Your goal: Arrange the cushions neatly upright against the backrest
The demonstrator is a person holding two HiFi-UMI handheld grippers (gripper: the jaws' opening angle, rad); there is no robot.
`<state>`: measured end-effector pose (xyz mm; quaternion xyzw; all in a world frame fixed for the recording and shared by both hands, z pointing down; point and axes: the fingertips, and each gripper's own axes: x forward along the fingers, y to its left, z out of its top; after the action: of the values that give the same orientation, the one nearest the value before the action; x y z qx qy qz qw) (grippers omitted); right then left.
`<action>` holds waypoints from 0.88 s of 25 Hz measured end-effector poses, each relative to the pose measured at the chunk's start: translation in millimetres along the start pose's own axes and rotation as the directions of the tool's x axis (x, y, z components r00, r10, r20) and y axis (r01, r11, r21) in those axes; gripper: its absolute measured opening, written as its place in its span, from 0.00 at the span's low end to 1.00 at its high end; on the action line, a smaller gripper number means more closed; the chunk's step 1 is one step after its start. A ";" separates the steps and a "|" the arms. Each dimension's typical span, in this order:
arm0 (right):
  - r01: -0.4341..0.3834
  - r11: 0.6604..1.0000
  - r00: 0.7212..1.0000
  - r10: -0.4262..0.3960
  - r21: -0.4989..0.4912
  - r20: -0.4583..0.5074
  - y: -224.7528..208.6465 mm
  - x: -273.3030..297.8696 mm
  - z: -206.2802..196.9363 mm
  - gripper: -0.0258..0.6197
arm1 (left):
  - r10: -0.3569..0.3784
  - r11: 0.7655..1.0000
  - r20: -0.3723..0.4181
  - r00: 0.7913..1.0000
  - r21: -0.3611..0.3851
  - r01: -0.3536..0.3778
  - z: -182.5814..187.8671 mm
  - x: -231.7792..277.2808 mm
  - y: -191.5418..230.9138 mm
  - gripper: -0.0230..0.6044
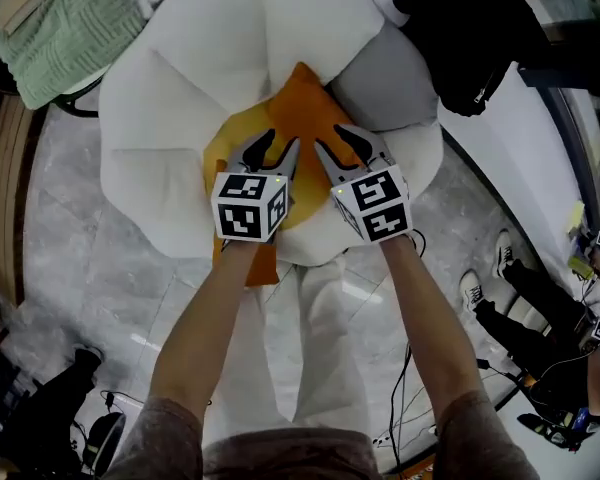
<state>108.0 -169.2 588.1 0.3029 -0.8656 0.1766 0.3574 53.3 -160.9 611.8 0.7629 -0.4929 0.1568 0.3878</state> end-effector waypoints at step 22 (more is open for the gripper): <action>-0.053 0.997 0.980 0.043 -0.047 -0.192 -41.3 86.4 -96.8 0.29 | -0.043 0.973 -0.129 0.991 -0.229 0.013 -100.6 107.8 40.5 0.34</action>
<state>136.0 -184.2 720.5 0.2542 -0.8386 0.1908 0.4424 82.4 -162.5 761.9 0.7082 -0.4698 0.1446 0.5068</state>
